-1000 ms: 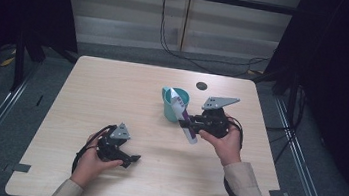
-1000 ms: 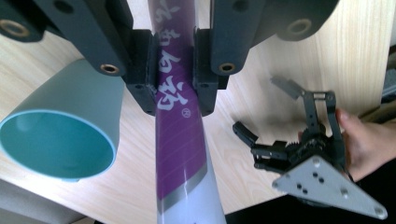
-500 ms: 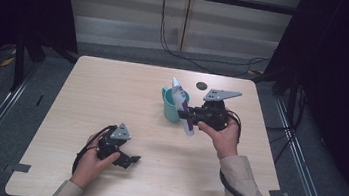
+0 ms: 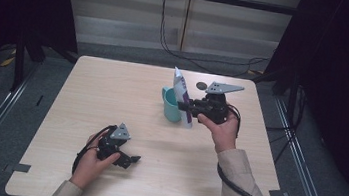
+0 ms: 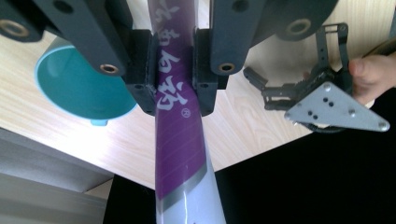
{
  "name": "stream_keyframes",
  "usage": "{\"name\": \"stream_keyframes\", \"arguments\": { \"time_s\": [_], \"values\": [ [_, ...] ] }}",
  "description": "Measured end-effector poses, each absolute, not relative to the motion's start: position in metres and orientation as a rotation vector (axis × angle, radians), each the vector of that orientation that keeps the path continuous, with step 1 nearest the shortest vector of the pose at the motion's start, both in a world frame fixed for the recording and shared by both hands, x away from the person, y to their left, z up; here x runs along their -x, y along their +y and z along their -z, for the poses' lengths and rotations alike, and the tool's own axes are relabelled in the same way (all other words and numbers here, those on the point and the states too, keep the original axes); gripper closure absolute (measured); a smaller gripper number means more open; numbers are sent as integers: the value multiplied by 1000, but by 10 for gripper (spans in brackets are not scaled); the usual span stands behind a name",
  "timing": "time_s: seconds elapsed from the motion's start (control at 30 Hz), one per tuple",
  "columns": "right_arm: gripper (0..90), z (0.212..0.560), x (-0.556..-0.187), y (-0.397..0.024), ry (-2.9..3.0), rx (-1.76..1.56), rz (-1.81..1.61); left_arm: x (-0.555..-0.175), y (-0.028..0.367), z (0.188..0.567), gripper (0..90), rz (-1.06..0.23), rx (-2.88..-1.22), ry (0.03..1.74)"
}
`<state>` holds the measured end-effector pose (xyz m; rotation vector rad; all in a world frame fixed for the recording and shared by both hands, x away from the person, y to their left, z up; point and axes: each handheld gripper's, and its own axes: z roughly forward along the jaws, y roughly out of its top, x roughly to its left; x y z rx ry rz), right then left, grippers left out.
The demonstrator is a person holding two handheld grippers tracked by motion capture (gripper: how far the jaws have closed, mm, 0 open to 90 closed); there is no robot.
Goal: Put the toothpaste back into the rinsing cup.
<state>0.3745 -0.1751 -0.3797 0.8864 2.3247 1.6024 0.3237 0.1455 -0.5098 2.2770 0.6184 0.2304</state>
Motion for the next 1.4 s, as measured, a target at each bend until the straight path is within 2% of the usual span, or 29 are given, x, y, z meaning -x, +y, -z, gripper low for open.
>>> {"name": "stream_keyframes", "arguments": {
  "time_s": [0.57,1.4],
  "values": [
    [745,365,-390,-172,2248,-903,-1652,-323,145,510,64,-231,-2267,627],
    [745,367,-417,-169,2111,-981,-1703,-323,145,510,63,-231,-2271,624]
  ]
}}
